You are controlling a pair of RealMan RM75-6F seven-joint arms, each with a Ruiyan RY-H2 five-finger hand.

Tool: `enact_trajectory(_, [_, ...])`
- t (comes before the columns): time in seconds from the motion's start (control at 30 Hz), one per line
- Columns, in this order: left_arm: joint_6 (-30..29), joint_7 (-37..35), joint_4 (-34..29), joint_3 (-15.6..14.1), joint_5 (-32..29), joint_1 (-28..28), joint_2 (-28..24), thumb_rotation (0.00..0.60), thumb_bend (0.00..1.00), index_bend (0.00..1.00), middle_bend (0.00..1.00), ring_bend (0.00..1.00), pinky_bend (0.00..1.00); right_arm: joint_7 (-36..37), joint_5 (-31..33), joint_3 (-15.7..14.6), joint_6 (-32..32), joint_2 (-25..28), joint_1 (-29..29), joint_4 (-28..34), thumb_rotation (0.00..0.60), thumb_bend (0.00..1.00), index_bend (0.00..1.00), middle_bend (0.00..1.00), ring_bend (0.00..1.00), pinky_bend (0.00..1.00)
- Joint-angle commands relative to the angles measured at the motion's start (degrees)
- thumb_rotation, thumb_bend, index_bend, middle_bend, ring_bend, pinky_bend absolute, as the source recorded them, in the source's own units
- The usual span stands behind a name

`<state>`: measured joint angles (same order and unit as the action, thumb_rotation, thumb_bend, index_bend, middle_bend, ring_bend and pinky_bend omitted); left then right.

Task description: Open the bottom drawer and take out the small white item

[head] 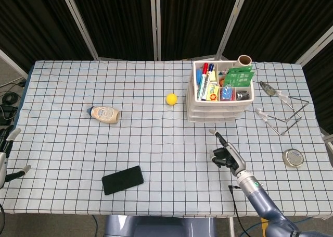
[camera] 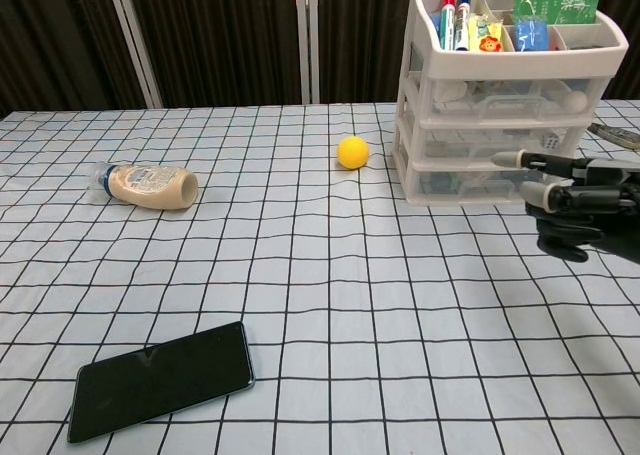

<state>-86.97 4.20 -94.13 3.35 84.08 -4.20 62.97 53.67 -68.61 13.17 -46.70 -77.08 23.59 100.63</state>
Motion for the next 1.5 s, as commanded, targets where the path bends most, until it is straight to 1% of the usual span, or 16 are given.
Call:
enact_trajectory(0.03, [-0.1, -0.2, 0.0, 0.0, 0.2, 0.0, 0.0, 0.600, 0.00, 0.00, 0.00, 0.00, 0.00, 1.2, 2.8, 1.0, 2.9, -1.8, 1.8, -2.6, 0.600, 0.54, 0.08, 0.94, 0.96, 0.85])
enact_trajectory(0.2, [0.1, -0.2, 0.0, -0.1, 0.3, -0.1, 0.1, 0.600, 0.00, 0.00, 0.00, 0.00, 0.00, 3.5, 6.7, 3.2, 6.5, -2.9, 3.2, -4.1, 0.600, 0.54, 0.08, 0.94, 0.96, 0.85])
enact_trajectory(0.5, [0.3, 0.2, -0.1, -0.3, 0.8, -0.2, 0.1, 0.600, 0.00, 0.00, 0.00, 0.00, 0.00, 2.6, 12.3, 5.1, 10.2, -5.0, 5.0, -7.6, 0.600, 0.54, 0.08, 0.94, 0.96, 0.85])
enact_trajectory(0.63, [0.4, 0.3, -0.2, -0.3, 0.7, -0.2, 0.0, 0.600, 0.00, 0.00, 0.00, 0.00, 0.00, 0.9, 16.0, 5.6, 11.7, -6.1, 6.2, -9.7, 0.600, 0.54, 0.10, 0.94, 0.96, 0.85])
enact_trajectory(1.0, [0.5, -0.2, -0.3, -0.2, 0.5, -0.1, -0.2, 0.600, 0.00, 0.00, 0.00, 0.00, 0.00, -4.5, 23.8, 6.3, 14.4, -9.0, 8.9, -14.3, 0.600, 0.54, 0.09, 0.94, 0.96, 0.85])
enact_trajectory(1.5, [0.9, -0.9, -0.4, -0.3, 0.4, -0.1, -0.7, 0.600, 0.00, 0.00, 0.00, 0.00, 0.00, -7.7, 26.8, 8.8, 15.6, -11.7, 9.4, -18.4, 0.600, 0.54, 0.08, 0.94, 0.96, 0.85])
